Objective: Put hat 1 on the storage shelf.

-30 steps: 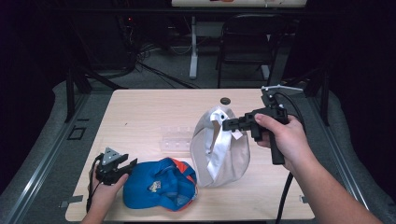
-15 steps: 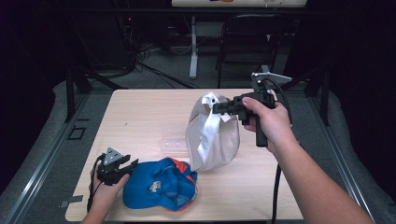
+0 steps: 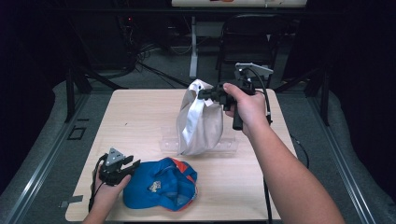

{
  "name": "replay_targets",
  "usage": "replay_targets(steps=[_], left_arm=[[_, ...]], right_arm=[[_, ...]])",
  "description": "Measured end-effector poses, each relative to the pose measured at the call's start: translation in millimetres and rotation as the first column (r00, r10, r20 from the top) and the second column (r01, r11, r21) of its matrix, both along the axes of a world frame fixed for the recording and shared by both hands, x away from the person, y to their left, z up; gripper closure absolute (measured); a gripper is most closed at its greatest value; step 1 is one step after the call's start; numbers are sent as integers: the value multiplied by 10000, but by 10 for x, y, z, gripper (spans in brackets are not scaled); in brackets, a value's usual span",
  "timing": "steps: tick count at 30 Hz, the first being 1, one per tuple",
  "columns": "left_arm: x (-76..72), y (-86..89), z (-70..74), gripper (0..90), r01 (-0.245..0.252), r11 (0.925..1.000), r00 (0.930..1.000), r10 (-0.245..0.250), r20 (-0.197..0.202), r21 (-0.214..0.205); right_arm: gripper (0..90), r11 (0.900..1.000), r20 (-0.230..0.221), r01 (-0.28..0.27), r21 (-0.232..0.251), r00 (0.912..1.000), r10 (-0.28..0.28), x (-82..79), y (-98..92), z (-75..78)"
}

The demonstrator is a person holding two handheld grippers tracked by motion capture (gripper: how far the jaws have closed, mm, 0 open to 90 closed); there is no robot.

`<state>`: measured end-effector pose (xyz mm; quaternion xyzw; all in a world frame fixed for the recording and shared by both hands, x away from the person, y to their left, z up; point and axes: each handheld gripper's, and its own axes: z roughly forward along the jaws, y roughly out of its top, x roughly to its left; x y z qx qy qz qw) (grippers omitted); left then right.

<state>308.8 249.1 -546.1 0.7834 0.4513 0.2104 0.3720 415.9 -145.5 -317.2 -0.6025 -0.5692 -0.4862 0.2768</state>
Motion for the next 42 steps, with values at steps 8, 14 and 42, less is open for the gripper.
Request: replay_targets(steps=[8,14,42], left_arm=[[2,-12,-3,628,57,10000,10000,-57,-2,29],[5,-16,-3,619,58,10000,10000,-58,35,82],[107,-769,386,620,1802,9835,9792,-1810,915,166]], right_arm=[[819,9986,-121,508,136,9986,-507,147,75,-48],[818,9967,-220,812,-75,9964,-813,239,132,-84],[817,9958,-125,779,483,9969,-774,380,395,-259]])
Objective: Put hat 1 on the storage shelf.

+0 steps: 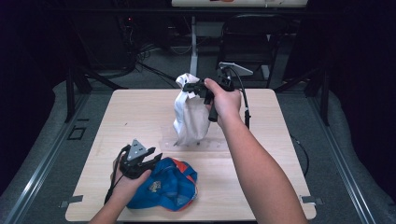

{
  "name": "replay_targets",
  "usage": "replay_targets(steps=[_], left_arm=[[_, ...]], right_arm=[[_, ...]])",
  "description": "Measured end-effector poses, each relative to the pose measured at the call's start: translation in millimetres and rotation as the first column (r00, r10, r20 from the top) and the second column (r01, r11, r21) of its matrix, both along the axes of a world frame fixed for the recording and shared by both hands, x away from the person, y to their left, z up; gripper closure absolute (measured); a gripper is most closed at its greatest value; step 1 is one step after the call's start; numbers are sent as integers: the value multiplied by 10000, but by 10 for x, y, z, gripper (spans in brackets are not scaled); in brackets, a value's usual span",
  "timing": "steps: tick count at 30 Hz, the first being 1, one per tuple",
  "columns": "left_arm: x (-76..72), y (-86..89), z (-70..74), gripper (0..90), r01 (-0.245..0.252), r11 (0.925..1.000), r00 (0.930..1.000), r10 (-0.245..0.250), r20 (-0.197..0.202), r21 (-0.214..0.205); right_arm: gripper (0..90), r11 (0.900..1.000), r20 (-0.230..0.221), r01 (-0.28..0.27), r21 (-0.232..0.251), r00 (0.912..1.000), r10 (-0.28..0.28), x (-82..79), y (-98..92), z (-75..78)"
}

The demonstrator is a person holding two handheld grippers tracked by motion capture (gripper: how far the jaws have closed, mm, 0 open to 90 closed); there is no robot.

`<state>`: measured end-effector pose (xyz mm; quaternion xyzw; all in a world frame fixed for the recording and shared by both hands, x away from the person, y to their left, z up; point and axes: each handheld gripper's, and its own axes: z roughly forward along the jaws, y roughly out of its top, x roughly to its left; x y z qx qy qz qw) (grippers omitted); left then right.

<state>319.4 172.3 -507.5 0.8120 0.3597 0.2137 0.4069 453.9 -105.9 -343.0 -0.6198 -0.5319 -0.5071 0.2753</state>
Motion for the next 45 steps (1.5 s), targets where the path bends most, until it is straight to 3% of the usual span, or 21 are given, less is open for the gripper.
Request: replay_targets(steps=[3,8,12,16,22,27,34,36,42,45], left_arm=[[72,-219,54,627,309,9995,9994,-310,120,99],[131,-368,93,656,440,9986,9989,-445,168,278],[175,-452,83,747,358,9975,9991,-371,206,610],[188,-424,76,819,280,9978,9994,-291,182,594],[196,-350,47,841,157,9993,9998,-162,137,343],[238,-189,-34,847,-59,9979,9987,26,-513,-650],[251,-123,-88,853,-87,9955,9961,4,-884,-939],[268,-102,-122,854,-163,9926,9944,36,-1053,-1206],[288,-70,-183,856,-297,9907,9905,114,-1368,-1325],[283,-96,-263,856,-207,9952,9885,60,-1510,-956]], right_arm=[[816,10000,50,-22,-9,10000,22,5,4,1],[816,10000,56,-49,2,10000,49,7,10,0],[813,10000,101,-58,-41,9999,59,-10,25,5],[812,9998,126,-157,-97,9998,158,-23,28,9],[809,9995,166,-264,-152,9995,266,-38,44,8],[810,9986,114,-387,-372,9992,391,-49,63,-19],[815,9976,-4,-334,-609,9994,334,-43,29,-112],[816,9966,-43,-314,-764,9995,312,-39,-17,-169],[816,9963,-283,-291,-807,9992,269,-30,-62,-327],[815,9941,-392,-317,-1040,9988,277,-23,-58,-391]])
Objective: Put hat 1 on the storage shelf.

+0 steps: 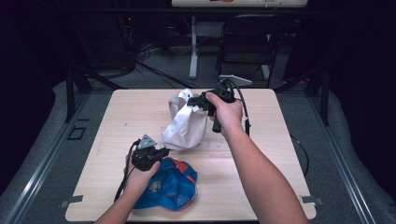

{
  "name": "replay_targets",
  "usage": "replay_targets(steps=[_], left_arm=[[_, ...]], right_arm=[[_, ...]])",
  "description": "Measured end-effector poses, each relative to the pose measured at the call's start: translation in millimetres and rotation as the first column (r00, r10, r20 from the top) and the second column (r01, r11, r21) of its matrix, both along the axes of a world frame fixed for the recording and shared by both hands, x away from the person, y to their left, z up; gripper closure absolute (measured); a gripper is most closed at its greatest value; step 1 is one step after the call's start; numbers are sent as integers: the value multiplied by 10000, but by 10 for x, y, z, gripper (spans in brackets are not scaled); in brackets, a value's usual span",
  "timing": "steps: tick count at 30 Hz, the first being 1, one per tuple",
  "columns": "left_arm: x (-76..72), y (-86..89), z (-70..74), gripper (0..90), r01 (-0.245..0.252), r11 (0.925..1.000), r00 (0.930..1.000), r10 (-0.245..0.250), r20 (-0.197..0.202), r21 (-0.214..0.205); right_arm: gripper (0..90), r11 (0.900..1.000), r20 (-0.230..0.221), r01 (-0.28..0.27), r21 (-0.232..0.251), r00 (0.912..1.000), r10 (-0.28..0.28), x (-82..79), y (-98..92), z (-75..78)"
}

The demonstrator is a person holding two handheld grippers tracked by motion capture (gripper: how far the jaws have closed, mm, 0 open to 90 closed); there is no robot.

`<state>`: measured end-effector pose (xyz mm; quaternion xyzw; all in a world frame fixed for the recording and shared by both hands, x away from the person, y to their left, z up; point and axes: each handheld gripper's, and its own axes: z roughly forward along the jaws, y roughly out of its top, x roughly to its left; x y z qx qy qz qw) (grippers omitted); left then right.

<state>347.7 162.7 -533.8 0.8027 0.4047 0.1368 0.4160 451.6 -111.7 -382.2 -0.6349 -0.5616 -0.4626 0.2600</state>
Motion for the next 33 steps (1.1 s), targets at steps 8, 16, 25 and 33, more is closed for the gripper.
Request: replay_targets(steps=[8,16,25,33], left_arm=[[-71,10,26,823,-156,9999,9992,155,358,27],[-234,138,120,687,-101,9997,9987,112,492,-233],[-459,443,144,571,-544,9984,9975,536,463,147],[-437,716,31,573,-1281,9915,9916,1284,132,-209]], right_arm=[[759,10000,51,-53,17,10000,53,4,-22,-34],[691,9970,482,-270,-724,9984,305,-101,-147,57],[636,9897,1617,-102,-1430,9863,335,-465,-510,148],[621,9827,2404,-398,-1808,9671,834,-825,-731,-40]])
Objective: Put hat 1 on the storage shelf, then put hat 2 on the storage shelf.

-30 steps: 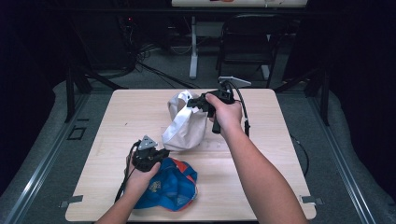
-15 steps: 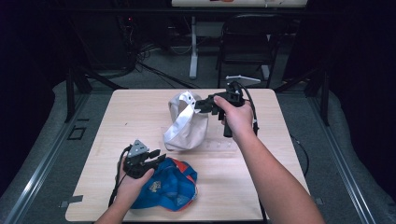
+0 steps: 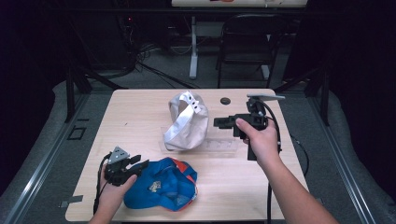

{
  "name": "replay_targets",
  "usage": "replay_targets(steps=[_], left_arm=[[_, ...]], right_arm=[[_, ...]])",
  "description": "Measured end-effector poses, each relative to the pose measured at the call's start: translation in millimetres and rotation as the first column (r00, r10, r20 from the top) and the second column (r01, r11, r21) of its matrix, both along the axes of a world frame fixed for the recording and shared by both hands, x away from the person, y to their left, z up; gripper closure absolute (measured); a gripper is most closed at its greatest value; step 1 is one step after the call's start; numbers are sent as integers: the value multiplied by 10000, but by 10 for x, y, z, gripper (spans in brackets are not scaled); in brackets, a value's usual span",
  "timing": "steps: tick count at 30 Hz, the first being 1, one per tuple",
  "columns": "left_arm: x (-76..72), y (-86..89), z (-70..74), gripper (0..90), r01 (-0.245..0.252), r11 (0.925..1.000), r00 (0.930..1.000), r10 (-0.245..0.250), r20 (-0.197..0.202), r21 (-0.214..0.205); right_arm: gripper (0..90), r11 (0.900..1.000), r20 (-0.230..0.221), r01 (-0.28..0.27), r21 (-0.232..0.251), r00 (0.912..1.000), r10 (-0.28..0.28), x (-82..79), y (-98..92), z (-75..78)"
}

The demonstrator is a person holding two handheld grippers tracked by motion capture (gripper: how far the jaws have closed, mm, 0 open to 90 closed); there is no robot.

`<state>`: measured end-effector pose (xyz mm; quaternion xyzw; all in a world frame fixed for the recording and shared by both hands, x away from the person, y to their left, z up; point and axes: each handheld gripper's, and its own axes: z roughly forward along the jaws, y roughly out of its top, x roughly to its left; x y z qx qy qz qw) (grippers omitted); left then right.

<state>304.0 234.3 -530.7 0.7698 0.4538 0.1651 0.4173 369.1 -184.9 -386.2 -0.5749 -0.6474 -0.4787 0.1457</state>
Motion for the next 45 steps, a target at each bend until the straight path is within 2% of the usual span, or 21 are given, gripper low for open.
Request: replay_targets(steps=[1,3,6,7,9,10,13,16,22,25,28,30,31,32,33,34,35,38,42,43,45], left_arm=[[5,43,-33,574,-226,9997,9997,225,-8,-58],[7,71,-48,576,-257,9996,9996,256,-85,-107],[7,130,-90,571,-411,9992,9990,411,-190,-17],[4,141,-103,571,-500,9988,9987,500,-132,11],[-6,162,-117,568,-524,9985,9986,525,-87,171],[-13,171,-120,568,-528,9982,9986,530,-66,291],[-38,187,-130,567,-597,9971,9981,603,-117,466],[-53,195,-136,560,-631,9965,9980,636,-65,552],[-139,255,-159,545,-862,9942,9961,871,-108,640],[-166,279,-164,541,-913,9936,9956,926,-158,660],[-218,309,-179,536,-959,9928,9952,972,-148,723],[-231,316,-179,536,-963,9923,9950,979,-173,779],[-251,323,-183,536,-1021,9914,9946,1034,-129,814],[-257,329,-184,536,-1022,9912,9945,1036,-132,844],[-257,329,-184,536,-1022,9912,9945,1036,-132,844],[-262,334,-186,536,-1063,9907,9941,1077,-117,852],[-266,342,-189,536,-1074,9908,9940,1089,-131,824],[-276,361,-195,536,-1115,9901,9933,1135,-192,851],[-299,368,-183,533,-1191,9897,9926,1205,-136,794],[-317,372,-188,533,-1151,9896,9930,1171,-173,865],[-325,373,-190,533,-1175,9894,9927,1195,-178,854]], right_arm=[[622,9998,196,36,-201,9998,-32,-71,-32,-116],[623,9997,181,87,-223,9998,-83,-103,-46,-183],[632,9995,113,47,-306,9999,-44,-220,-98,-470],[632,9995,113,47,-306,9999,-44,-220,-98,-470],[633,9989,138,85,-456,9999,-79,-318,-122,-648],[633,9989,138,85,-456,9999,-79,-318,-122,-648],[633,9996,203,74,-287,9998,-68,-433,-158,-822],[632,9995,229,80,-294,9997,-73,-477,-145,-895],[630,9962,254,-201,-847,9994,224,-557,-26,-1118],[627,9967,315,-249,-770,9991,274,-575,16,-1179],[623,9929,81,-660,-989,9977,671,-607,120,-1328],[623,9932,13,-666,-955,9978,670,-613,151,-1371],[624,9879,-150,-938,-1237,9956,926,-619,178,-1437],[624,9921,-200,-875,-900,9961,861,-629,219,-1489],[624,9921,-200,-875,-900,9961,861,-629,219,-1489],[624,9889,-400,-1201,-876,9923,1169,-640,280,-1571],[624,9889,-400,-1201,-876,9923,1169,-640,280,-1571],[623,9797,-519,-1492,-1340,9883,1434,-652,379,-1651],[617,9743,-470,-1784,-1379,9837,1734,-665,486,-1708],[618,9707,-681,-1924,-1439,9805,1842,-663,514,-1738],[617,9699,-754,-2007,-1376,9785,1918,-655,529,-1753]])
